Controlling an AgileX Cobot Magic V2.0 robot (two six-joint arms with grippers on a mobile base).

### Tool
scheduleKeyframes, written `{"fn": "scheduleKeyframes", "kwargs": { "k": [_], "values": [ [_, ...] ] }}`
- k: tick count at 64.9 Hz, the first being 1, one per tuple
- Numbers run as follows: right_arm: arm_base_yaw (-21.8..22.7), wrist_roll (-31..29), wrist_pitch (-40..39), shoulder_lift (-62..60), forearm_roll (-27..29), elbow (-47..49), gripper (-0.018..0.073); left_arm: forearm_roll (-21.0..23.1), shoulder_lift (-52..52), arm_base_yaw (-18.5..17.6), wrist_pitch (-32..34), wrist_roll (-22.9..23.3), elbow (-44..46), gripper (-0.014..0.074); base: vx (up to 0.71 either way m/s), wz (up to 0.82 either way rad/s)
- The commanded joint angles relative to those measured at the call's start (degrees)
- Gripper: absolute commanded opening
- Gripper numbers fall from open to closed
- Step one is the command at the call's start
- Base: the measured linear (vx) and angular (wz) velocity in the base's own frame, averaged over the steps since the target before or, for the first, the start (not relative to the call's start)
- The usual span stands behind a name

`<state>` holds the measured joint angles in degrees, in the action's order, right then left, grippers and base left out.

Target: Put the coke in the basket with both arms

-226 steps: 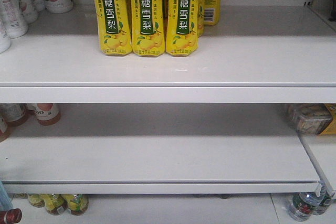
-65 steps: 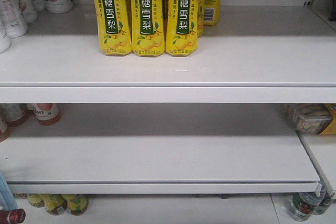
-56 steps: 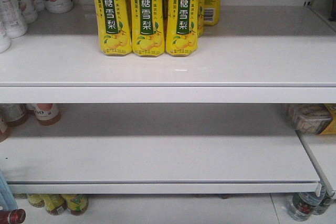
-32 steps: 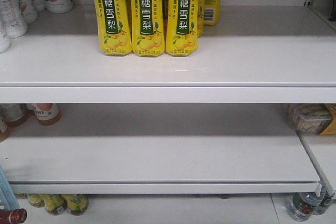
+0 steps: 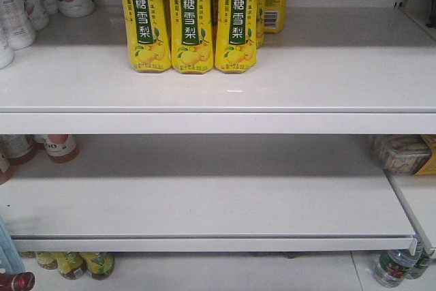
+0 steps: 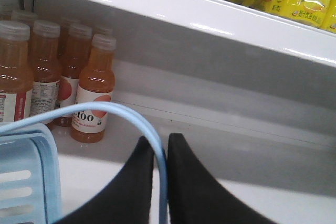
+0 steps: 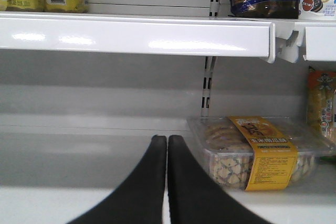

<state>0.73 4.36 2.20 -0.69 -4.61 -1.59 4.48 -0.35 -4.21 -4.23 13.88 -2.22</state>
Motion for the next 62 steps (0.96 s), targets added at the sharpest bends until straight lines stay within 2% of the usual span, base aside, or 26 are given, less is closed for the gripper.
{"fn": "scheduleKeyframes", "kwargs": {
  "k": [1, 62],
  "values": [
    [0.41, -0.2, -4.55, -0.82, -0.59, -0.9, -0.0004, -2.26, -1.17, 0.03, 8.51, -1.96, -0.13, -0.0006, 0.0, 0.0],
    [0.41, -0.2, -4.56, -0.82, -0.64, -0.9, -0.0005, -2.26, -1.17, 0.03, 8.51, -1.96, -0.13, -0.0006, 0.0, 0.0]
  ]
}}
